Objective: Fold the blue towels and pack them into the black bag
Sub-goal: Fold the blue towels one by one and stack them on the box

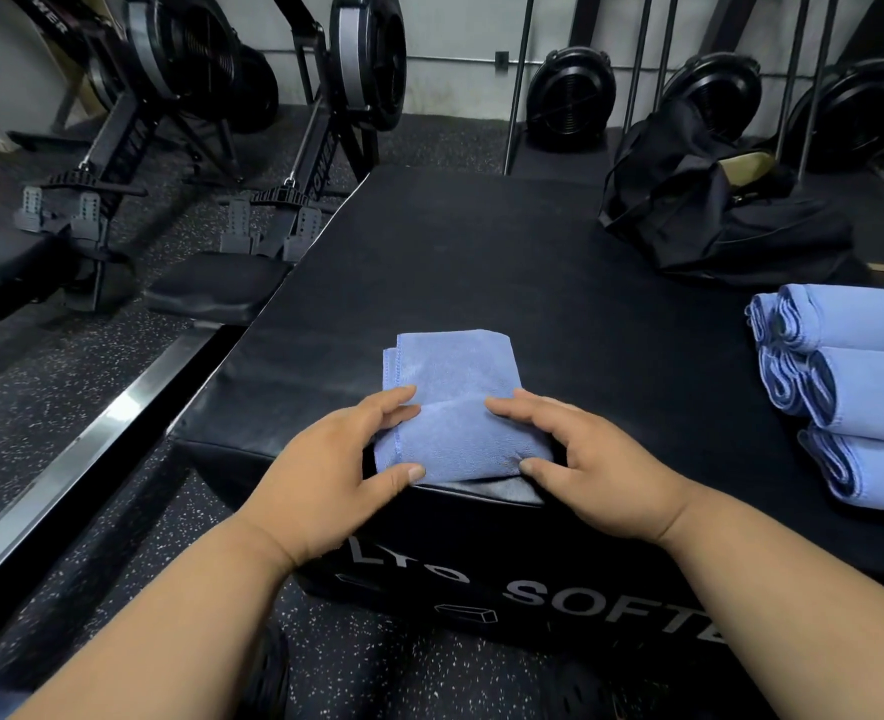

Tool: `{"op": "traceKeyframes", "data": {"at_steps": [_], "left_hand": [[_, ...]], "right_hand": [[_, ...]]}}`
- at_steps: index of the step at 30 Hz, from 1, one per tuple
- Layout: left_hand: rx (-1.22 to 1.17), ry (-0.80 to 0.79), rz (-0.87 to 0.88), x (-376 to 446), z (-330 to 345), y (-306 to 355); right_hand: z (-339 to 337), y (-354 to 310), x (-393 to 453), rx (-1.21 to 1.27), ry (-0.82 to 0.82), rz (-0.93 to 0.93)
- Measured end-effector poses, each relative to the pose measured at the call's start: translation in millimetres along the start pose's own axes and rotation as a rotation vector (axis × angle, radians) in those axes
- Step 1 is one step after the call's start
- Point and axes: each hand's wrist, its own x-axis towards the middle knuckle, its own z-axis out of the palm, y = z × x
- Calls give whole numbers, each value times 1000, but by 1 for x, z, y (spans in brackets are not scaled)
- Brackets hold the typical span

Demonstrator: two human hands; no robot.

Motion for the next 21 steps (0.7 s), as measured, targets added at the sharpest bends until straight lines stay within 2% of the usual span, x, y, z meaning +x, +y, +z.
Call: {"op": "traceKeyframes", "data": {"at_steps": [6, 10, 14, 19, 21], "left_hand": [[83, -56, 52, 1, 4, -2], [49, -24, 45, 2, 5, -2], [-115, 62, -29, -3, 2, 2], [-356, 82, -138, -11, 3, 5], [-458, 99, -180, -11, 4, 9]], "right_hand": [[-4, -3, -3, -39, -9, 31], [-2, -6, -3, -60, 10, 36], [-5, -9, -7, -52, 49, 31], [-5, -16, -10, -36, 62, 21], [-4, -18, -10, 70, 119, 33]]}}
